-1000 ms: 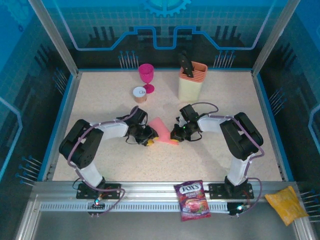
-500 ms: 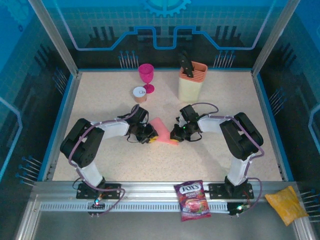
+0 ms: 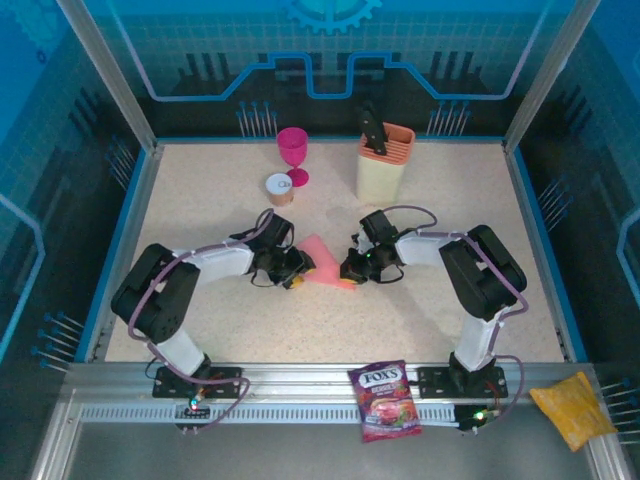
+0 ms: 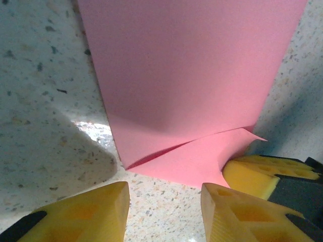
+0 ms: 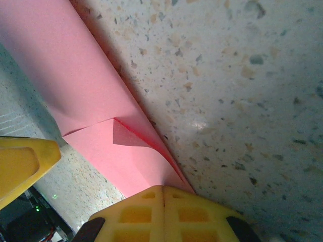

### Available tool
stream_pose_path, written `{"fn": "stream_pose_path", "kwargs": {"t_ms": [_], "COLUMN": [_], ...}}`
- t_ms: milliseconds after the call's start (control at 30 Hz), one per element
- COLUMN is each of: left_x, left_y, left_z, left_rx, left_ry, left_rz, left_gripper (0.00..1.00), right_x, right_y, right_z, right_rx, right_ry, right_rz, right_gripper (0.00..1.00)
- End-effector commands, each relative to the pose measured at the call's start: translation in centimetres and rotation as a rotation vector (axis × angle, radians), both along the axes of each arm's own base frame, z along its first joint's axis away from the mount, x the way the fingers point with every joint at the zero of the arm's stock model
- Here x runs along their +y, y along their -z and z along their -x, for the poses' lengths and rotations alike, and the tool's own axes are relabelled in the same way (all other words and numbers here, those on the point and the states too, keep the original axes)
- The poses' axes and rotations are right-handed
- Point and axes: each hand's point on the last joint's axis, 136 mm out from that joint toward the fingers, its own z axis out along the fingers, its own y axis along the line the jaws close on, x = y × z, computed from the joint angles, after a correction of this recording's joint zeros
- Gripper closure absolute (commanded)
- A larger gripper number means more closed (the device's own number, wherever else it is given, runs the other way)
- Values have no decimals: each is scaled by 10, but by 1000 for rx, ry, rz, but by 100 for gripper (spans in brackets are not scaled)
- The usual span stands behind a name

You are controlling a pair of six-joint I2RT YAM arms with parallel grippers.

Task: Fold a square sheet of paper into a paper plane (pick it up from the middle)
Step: Fourth fold the wing at the center of the table.

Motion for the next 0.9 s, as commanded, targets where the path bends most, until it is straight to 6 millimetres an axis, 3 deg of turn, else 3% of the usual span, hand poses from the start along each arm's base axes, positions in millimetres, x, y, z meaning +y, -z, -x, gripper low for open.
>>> {"fn": "stream_pose_path", "kwargs": {"t_ms": [0, 267, 467, 867], "left_x": [1, -3, -15, -14], "left_y": [11, 21, 10, -5], "left_z": [4, -8, -21, -26], "left_rx": [49, 39, -9, -81], "left_ry": [-23, -36, -17, -3], "left_rz": [-26, -47, -23, -22], "left_gripper": [57, 61, 75, 87], "right_x": [-22, -20, -20, -19], "right_y": [36, 36, 38, 41], "right_z": [25, 25, 27, 26], "right_rx": [117, 122, 128, 133], "right_ry": [23, 20, 17, 13], "right_rz": [115, 106, 105, 104], "right_gripper": [100, 100, 100, 100]}}
